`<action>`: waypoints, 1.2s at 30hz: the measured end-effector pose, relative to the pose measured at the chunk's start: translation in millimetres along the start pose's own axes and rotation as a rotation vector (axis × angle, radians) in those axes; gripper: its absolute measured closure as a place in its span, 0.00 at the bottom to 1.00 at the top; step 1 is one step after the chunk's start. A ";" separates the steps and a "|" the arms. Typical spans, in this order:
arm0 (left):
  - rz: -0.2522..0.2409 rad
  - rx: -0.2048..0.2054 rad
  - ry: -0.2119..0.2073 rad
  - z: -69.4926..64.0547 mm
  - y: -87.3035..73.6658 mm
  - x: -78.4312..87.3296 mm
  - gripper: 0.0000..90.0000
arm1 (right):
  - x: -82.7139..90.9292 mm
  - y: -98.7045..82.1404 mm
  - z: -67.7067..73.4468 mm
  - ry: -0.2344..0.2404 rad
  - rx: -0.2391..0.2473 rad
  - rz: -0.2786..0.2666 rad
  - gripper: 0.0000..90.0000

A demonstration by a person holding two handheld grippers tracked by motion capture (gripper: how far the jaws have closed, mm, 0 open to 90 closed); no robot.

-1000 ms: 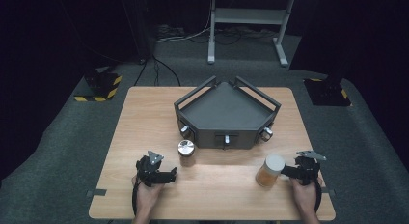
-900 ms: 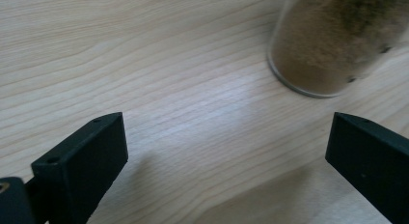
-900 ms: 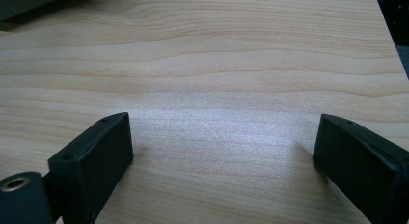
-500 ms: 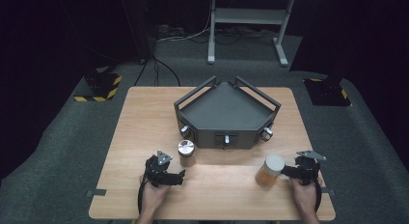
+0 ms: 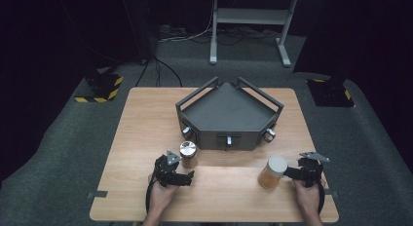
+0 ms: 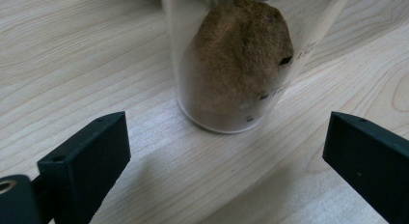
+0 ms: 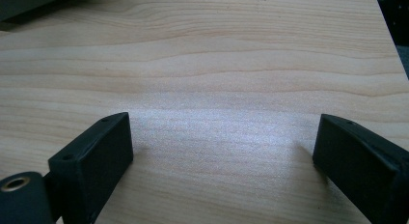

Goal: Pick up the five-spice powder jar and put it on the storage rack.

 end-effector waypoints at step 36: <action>0.146 -0.278 0.002 -0.5 34.0 -14.7 0.19 | 0.0 0.0 0.0 0.000 0.000 0.000 0.08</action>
Point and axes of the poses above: each handheld gripper's, and its own axes: x roughly backward along the jaws, y roughly out of its top, z roughly to its left, the point moved 4 cm from there along -x, roughly forward along the jaws
